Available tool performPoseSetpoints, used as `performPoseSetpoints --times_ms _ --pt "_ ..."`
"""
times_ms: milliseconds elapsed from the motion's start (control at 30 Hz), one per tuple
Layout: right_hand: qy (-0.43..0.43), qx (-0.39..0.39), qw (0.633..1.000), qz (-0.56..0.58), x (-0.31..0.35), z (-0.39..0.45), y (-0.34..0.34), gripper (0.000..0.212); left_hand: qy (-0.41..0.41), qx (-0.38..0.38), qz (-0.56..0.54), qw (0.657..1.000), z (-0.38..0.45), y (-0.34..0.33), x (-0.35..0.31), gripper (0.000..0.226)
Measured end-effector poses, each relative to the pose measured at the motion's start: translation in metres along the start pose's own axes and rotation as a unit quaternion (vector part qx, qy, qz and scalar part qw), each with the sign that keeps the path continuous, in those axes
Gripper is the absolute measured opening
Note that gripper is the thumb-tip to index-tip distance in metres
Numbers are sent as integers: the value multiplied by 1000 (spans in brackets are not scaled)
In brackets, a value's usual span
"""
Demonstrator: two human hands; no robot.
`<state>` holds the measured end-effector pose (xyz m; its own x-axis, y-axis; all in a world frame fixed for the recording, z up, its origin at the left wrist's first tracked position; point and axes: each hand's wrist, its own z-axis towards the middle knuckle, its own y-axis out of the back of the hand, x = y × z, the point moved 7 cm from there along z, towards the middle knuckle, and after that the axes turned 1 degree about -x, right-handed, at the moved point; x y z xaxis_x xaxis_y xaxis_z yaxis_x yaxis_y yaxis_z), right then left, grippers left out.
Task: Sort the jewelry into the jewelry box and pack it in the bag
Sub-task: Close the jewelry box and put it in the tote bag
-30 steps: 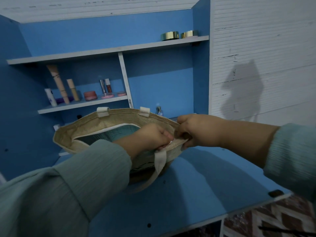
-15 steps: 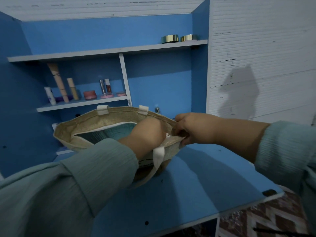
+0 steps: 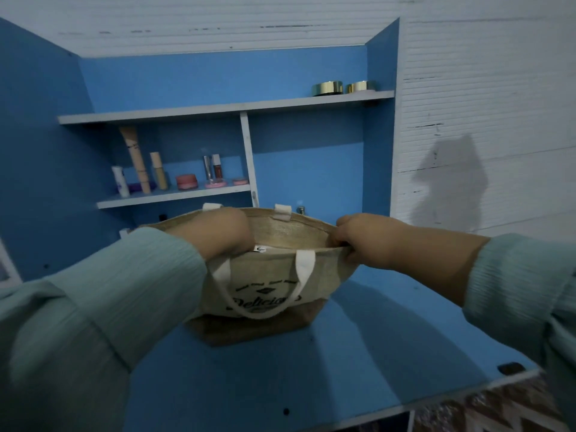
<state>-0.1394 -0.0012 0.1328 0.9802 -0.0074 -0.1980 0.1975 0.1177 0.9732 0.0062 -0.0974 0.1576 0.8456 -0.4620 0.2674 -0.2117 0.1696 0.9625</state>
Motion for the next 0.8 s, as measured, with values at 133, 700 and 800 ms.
performPoseSetpoints --times_ms 133,700,800 --pt "-15 10 999 -29 4 5 6 30 69 -23 -42 996 -5 2 42 27" --pt "-64 -3 997 -48 -2 26 21 39 147 -42 -21 988 -22 1 154 22" --pt "-66 3 996 -52 -3 33 25 42 154 -48 -33 986 -25 -2 157 24"
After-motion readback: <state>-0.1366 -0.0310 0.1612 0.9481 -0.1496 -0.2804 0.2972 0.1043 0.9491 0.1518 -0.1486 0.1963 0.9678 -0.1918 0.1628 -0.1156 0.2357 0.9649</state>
